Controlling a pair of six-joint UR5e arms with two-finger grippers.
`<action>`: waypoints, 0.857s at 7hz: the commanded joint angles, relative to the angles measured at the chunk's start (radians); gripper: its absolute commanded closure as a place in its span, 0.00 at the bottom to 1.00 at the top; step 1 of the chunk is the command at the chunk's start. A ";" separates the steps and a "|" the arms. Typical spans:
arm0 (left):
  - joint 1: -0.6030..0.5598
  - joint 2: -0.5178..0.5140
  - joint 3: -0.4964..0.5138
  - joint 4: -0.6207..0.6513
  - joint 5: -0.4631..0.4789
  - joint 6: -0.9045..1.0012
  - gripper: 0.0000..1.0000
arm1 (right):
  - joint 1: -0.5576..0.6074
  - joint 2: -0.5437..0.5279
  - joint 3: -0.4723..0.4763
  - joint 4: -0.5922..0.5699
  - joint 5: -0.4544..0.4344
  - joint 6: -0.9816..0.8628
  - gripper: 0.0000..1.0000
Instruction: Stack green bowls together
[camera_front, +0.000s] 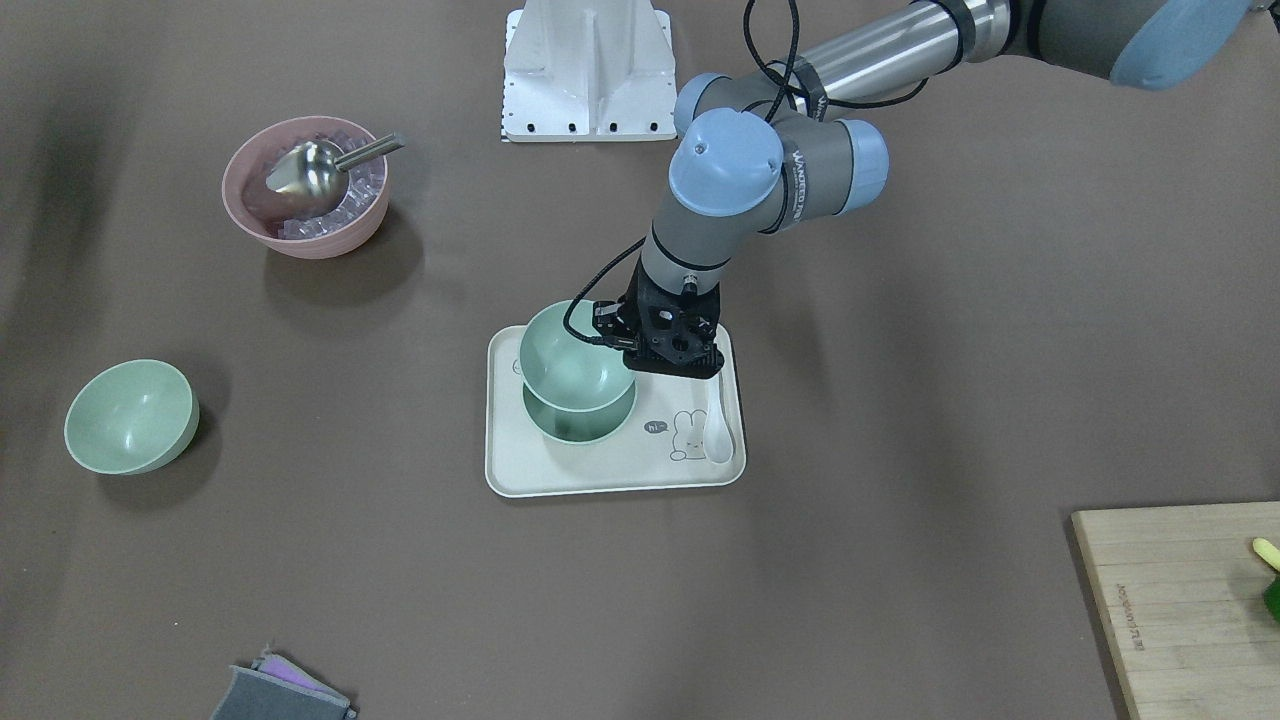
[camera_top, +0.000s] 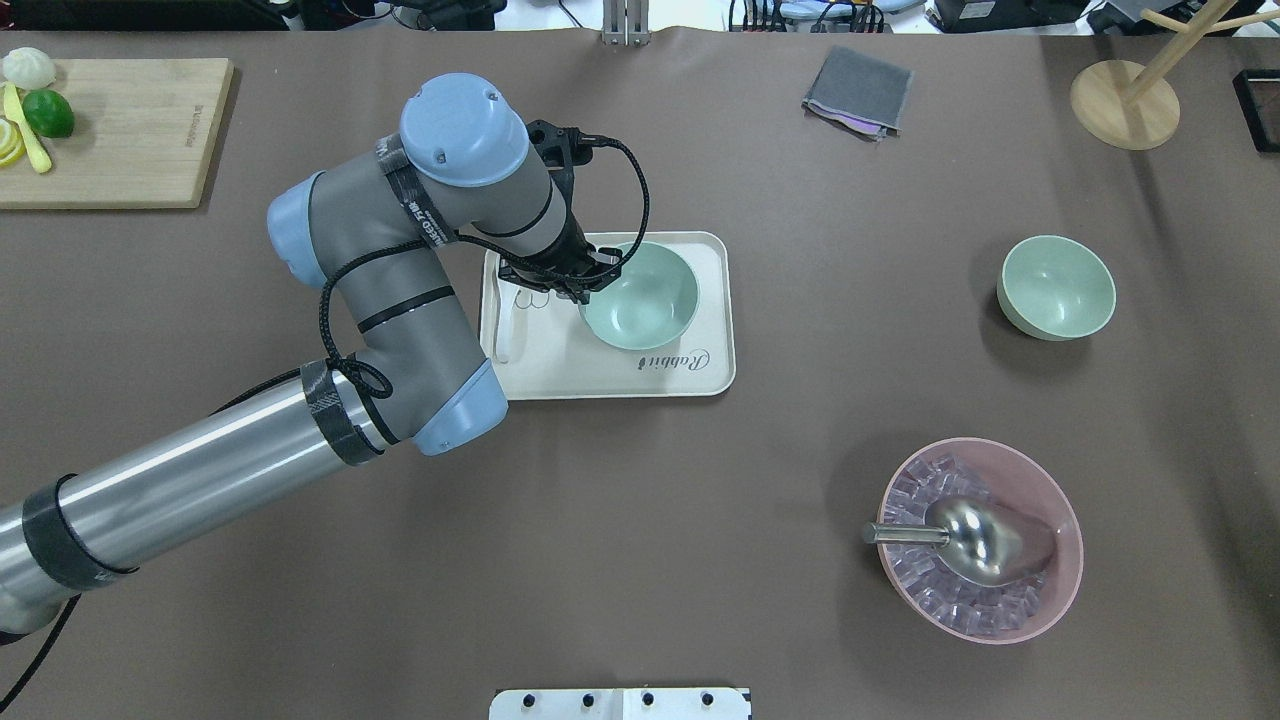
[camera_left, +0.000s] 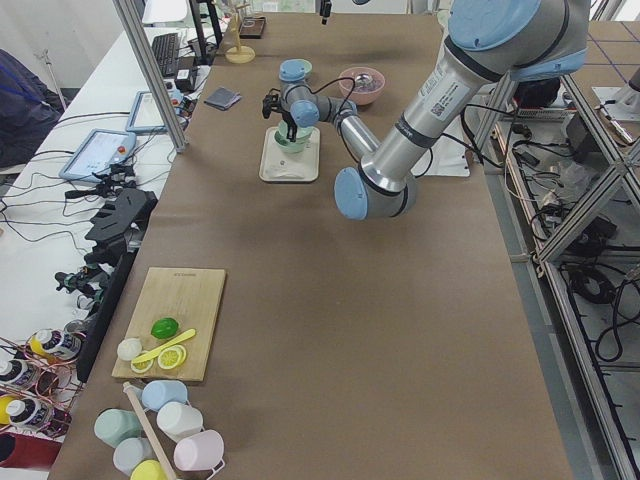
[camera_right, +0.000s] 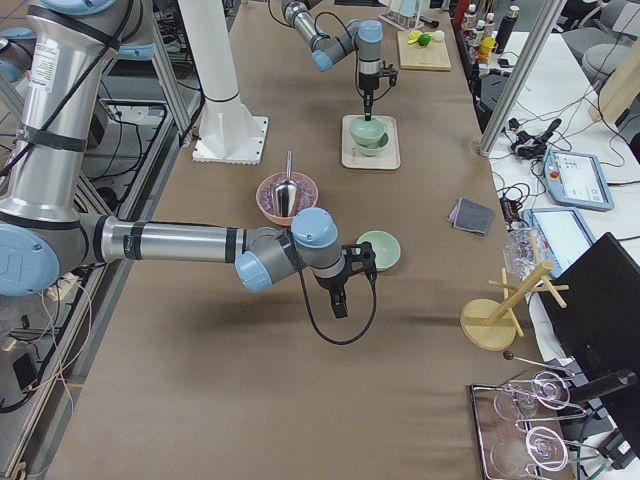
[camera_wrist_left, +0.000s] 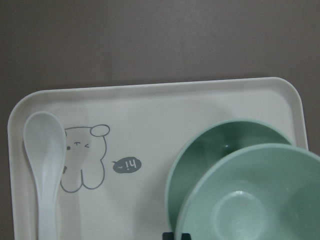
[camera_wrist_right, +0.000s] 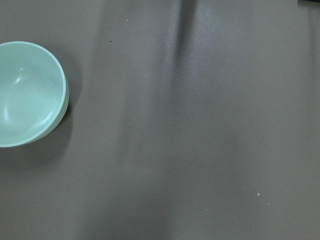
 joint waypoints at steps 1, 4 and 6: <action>0.001 -0.009 0.017 -0.013 0.032 0.001 1.00 | 0.000 0.000 0.000 0.000 0.000 0.000 0.00; 0.001 -0.027 0.059 -0.023 0.044 0.003 1.00 | 0.000 0.000 0.000 0.000 -0.001 0.000 0.00; 0.001 -0.029 0.085 -0.059 0.055 0.001 1.00 | 0.000 0.000 0.000 -0.002 0.000 0.000 0.00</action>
